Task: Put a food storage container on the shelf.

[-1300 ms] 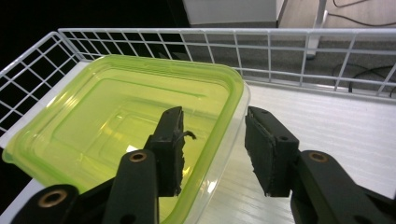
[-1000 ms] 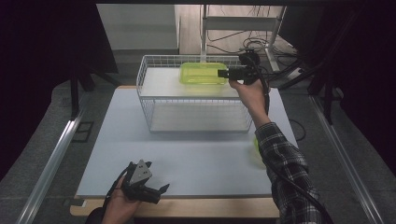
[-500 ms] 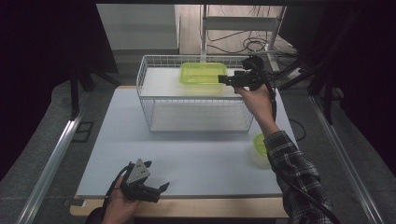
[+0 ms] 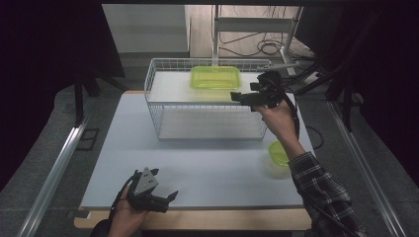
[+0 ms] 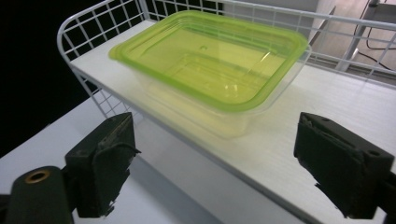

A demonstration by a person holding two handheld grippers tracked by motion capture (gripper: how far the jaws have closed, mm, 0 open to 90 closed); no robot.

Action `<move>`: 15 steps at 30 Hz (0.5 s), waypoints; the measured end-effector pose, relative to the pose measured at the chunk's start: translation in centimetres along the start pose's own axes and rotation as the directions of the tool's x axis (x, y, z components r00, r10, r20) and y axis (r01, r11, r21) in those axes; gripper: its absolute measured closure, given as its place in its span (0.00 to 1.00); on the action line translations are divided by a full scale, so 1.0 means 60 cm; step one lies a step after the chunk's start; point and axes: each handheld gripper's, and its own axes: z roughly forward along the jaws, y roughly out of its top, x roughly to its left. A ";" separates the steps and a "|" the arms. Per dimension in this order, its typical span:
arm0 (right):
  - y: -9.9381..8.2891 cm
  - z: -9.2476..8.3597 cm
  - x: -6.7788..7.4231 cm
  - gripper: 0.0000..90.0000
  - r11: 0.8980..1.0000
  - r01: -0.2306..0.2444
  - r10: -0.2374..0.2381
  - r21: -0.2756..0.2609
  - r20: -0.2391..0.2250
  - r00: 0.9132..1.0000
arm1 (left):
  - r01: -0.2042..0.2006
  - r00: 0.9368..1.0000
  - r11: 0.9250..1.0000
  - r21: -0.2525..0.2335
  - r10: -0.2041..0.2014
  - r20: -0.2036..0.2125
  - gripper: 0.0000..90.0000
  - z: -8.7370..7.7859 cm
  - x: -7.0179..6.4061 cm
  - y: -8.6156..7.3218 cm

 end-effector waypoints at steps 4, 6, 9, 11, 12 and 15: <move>-0.012 -0.011 0.009 0.12 0.999 0.037 -0.037 -0.003 -0.011 0.999 | -0.003 1.000 1.000 0.006 0.003 -0.004 0.04 0.000 0.000 0.000; -0.018 -0.016 0.013 0.12 0.999 0.053 -0.053 -0.002 -0.013 0.998 | -0.009 1.000 1.000 0.010 0.009 -0.006 0.04 0.000 -0.001 0.000; -0.028 -0.022 0.017 0.11 0.997 0.073 -0.073 0.001 -0.019 0.997 | -0.011 1.000 1.000 0.012 0.011 -0.007 0.04 0.001 -0.001 0.000; -0.034 -0.026 0.019 0.10 0.996 0.086 -0.086 0.003 -0.021 0.996 | -0.013 1.000 1.000 0.013 0.013 -0.008 0.04 0.001 -0.001 0.000; -0.038 -0.027 0.019 0.10 0.996 0.092 -0.092 0.001 -0.017 0.996 | -0.011 1.000 1.000 0.015 0.011 -0.007 0.04 0.001 -0.002 0.000; -0.050 -0.033 0.022 0.07 0.994 0.112 -0.112 -0.013 -0.015 0.994 | -0.013 1.000 1.000 0.019 0.013 -0.007 0.04 0.002 -0.001 0.000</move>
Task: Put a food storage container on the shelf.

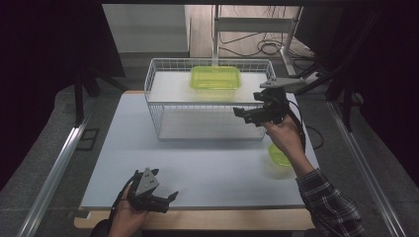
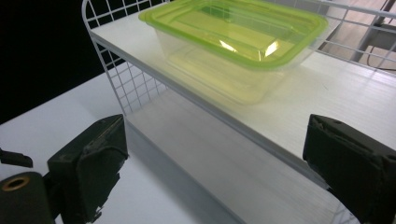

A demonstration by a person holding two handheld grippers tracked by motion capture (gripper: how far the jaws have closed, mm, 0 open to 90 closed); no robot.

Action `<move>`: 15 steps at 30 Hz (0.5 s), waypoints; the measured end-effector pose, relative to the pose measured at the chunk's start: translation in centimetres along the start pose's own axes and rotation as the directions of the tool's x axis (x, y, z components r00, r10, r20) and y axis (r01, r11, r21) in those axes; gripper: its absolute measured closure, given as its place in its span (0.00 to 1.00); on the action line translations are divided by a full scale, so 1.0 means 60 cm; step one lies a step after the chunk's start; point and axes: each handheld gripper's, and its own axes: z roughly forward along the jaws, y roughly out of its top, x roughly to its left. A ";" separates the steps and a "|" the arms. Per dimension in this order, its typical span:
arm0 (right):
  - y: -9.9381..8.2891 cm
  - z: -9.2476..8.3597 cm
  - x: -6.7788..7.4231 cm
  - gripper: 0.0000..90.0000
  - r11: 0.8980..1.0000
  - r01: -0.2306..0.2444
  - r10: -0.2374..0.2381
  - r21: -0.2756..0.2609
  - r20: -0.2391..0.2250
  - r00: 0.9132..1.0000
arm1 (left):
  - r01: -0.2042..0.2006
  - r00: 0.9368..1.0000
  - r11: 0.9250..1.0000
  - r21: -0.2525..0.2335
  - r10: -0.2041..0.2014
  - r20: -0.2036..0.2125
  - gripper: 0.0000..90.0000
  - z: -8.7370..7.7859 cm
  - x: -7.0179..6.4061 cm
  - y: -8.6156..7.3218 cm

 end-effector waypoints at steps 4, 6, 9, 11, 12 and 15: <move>-0.011 -0.005 0.005 0.06 1.000 0.010 -0.010 -0.005 -0.003 1.000 | -0.001 1.000 1.000 0.004 0.001 0.001 0.04 0.000 0.000 0.000; -0.022 -0.010 0.010 0.05 1.000 0.017 -0.017 -0.011 -0.015 1.000 | -0.003 1.000 1.000 0.005 0.003 0.000 0.04 0.000 0.000 0.000; -0.030 -0.014 0.013 0.05 1.000 -0.008 0.007 -0.016 -0.032 0.999 | 0.000 1.000 1.000 0.003 0.000 0.001 0.04 0.001 -0.001 0.000; -0.039 -0.016 0.016 0.05 0.999 -0.021 0.020 -0.032 -0.052 0.998 | -0.001 1.000 1.000 0.006 0.001 0.002 0.04 0.002 -0.001 0.000; -0.043 -0.017 0.017 0.05 0.999 -0.016 0.014 -0.038 -0.051 0.999 | -0.002 1.000 1.000 0.006 0.002 0.003 0.04 0.002 -0.002 0.000; -0.063 -0.021 0.020 0.05 0.998 0.028 -0.030 -0.055 -0.026 0.999 | -0.006 1.000 1.000 0.010 0.006 0.003 0.04 0.002 -0.002 0.000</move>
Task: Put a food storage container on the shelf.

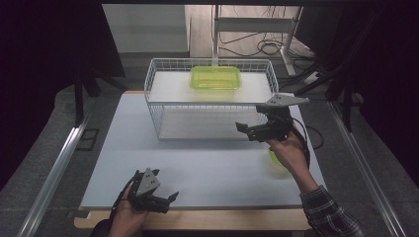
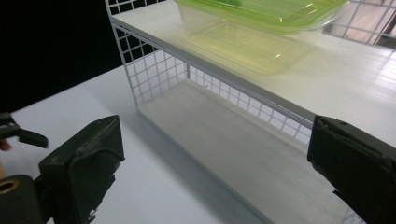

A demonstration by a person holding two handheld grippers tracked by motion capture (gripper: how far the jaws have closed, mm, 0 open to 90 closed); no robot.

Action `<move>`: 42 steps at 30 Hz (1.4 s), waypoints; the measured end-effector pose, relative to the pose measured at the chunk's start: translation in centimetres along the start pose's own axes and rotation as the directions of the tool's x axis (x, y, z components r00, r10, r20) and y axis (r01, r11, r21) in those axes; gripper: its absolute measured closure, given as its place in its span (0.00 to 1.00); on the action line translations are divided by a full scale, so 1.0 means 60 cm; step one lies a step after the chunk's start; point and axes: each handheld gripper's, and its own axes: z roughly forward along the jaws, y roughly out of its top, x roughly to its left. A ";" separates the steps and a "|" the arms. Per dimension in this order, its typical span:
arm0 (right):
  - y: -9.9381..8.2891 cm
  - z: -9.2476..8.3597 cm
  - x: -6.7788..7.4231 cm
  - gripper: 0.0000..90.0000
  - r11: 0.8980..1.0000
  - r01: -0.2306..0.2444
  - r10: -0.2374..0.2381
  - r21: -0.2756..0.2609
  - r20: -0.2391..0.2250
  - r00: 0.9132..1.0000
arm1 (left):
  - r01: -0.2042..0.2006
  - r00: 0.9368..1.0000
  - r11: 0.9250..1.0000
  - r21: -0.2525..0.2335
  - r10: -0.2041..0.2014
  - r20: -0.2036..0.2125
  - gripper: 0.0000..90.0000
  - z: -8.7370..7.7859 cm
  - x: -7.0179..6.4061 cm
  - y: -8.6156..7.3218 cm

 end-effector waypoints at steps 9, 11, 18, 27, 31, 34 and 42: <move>-0.038 -0.007 -0.001 0.02 0.999 0.035 -0.035 -0.026 0.019 0.999 | -0.006 1.000 1.000 0.008 0.006 -0.001 0.04 0.002 -0.001 0.000; -0.051 -0.008 -0.002 0.02 1.000 0.014 -0.014 -0.014 0.012 1.000 | -0.007 1.000 1.000 0.008 0.007 -0.001 0.04 0.001 -0.002 0.000; -0.088 -0.008 0.002 0.02 1.000 -0.005 0.005 0.015 -0.010 1.000 | 0.003 1.000 1.000 0.023 -0.003 0.016 0.04 0.003 -0.002 0.000; -0.139 -0.007 0.006 0.02 0.999 -0.011 0.011 0.035 -0.021 1.000 | 0.004 1.000 1.000 0.029 -0.004 0.010 0.04 0.004 -0.003 0.000; -0.161 -0.009 0.006 0.02 0.999 -0.026 0.027 0.037 -0.016 1.000 | -0.008 1.000 0.999 0.044 0.007 0.010 0.04 0.006 -0.004 0.000; -0.176 -0.010 0.007 0.03 0.998 -0.041 0.041 0.052 0.000 0.999 | -0.010 1.000 0.999 0.042 0.010 0.008 0.04 0.006 -0.004 0.000; -0.213 -0.010 0.015 0.03 0.996 -0.057 0.057 0.063 0.015 0.998 | -0.005 1.000 0.999 0.034 0.005 0.009 0.04 0.004 -0.004 0.000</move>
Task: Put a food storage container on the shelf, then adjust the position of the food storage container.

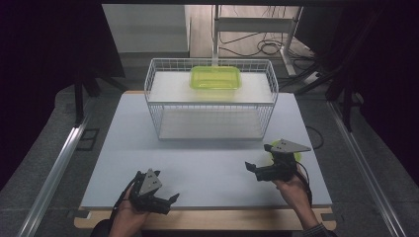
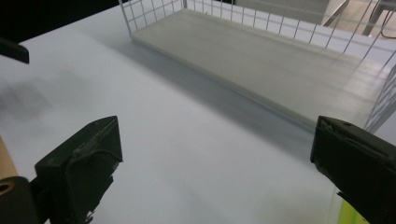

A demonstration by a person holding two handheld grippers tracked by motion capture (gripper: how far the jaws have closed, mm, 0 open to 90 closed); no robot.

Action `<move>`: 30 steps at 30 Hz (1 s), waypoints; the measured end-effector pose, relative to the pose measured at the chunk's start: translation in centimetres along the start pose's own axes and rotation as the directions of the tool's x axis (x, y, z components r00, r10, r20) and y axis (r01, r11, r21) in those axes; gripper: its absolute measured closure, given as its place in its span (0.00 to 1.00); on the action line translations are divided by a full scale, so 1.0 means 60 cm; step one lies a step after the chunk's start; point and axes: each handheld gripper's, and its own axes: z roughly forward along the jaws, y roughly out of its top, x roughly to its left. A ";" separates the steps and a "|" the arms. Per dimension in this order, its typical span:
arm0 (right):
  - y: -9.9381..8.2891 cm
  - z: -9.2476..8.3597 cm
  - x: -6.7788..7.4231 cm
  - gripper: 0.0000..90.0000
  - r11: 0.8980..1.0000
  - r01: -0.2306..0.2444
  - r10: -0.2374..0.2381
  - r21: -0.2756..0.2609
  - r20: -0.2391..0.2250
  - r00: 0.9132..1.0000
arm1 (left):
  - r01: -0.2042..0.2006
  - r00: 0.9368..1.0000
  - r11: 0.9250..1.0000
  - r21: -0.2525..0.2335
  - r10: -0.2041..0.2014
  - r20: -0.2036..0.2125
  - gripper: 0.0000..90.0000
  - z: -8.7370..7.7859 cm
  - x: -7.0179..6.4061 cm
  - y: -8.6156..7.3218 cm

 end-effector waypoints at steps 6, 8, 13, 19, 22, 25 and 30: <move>-0.022 0.002 0.008 0.03 1.000 0.023 -0.023 0.016 -0.006 1.000 | -0.007 1.000 1.000 -0.004 0.007 -0.005 0.03 -0.001 -0.001 0.000; -0.030 0.002 0.008 0.03 0.999 0.027 -0.027 0.019 -0.006 1.000 | -0.010 1.000 1.000 -0.003 0.010 -0.006 0.03 -0.001 -0.001 0.000; -0.047 0.009 0.005 0.03 0.998 0.005 -0.005 0.068 -0.010 1.000 | -0.014 1.000 1.000 -0.002 0.014 -0.006 0.03 0.000 -0.002 0.000; -0.047 0.010 0.003 0.02 0.997 -0.026 0.027 0.078 -0.009 1.000 | -0.018 1.000 1.000 0.002 0.018 -0.006 0.03 0.001 -0.002 0.000; -0.043 0.008 -0.001 0.03 0.996 -0.057 0.059 0.072 -0.017 0.998 | -0.020 1.000 1.000 0.003 0.020 -0.004 0.03 0.001 -0.002 0.000; -0.038 0.003 -0.007 0.10 0.995 -0.061 0.062 0.080 -0.010 0.998 | -0.022 1.000 1.000 0.005 0.022 -0.001 0.03 0.002 -0.003 0.000; -0.029 -0.013 -0.033 0.34 0.989 -0.117 0.117 0.094 0.007 0.993 | -0.024 1.000 1.000 0.009 0.024 -0.002 0.03 0.003 -0.004 0.000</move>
